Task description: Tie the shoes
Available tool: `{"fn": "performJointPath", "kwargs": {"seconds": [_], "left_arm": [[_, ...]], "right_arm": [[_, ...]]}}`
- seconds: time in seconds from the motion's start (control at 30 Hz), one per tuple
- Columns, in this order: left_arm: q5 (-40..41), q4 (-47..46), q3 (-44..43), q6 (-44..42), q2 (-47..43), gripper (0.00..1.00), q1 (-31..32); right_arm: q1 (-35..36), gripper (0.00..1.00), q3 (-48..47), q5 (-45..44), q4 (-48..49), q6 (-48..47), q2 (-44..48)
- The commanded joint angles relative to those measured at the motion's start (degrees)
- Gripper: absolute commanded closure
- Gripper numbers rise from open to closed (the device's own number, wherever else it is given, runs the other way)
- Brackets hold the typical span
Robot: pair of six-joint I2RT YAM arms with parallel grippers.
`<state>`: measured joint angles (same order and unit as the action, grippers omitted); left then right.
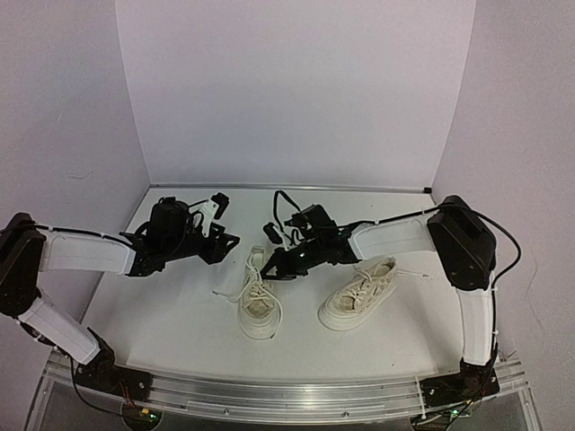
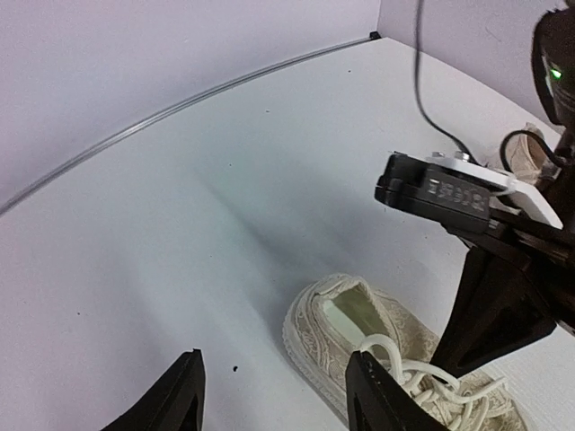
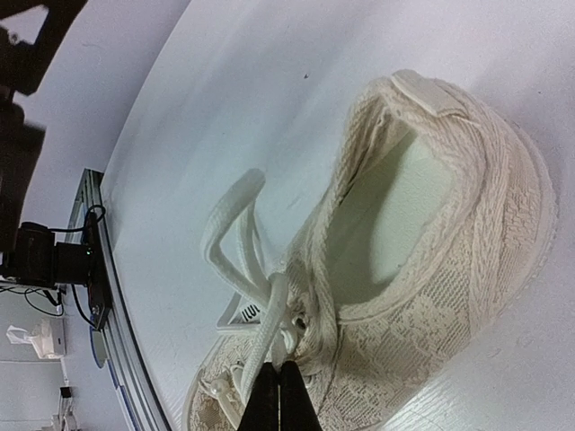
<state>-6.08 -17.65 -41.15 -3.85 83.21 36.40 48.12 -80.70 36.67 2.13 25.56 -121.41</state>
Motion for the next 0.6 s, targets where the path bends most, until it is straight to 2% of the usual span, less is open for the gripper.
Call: {"fn": "performJointPath", "kwargs": {"seconds": [0.0, 0.2, 0.57], "left_arm": [[-8.72, 2.13, -3.35, 7.49, 3.64, 0.4, -0.8], [-16.31, 0.42, -4.47, 10.13, 7.71, 0.36, -0.8], [-20.29, -4.29, -4.02, 12.8, 11.91, 0.44, -0.8]], "right_arm": [[-0.33, 1.0, 0.49, -0.65, 0.95, -0.79, 3.04], [-0.22, 1.0, 0.54, -0.38, 0.95, -0.7, 3.02], [-0.19, 1.0, 0.11, 0.07, 1.03, -0.64, 2.72]]}}
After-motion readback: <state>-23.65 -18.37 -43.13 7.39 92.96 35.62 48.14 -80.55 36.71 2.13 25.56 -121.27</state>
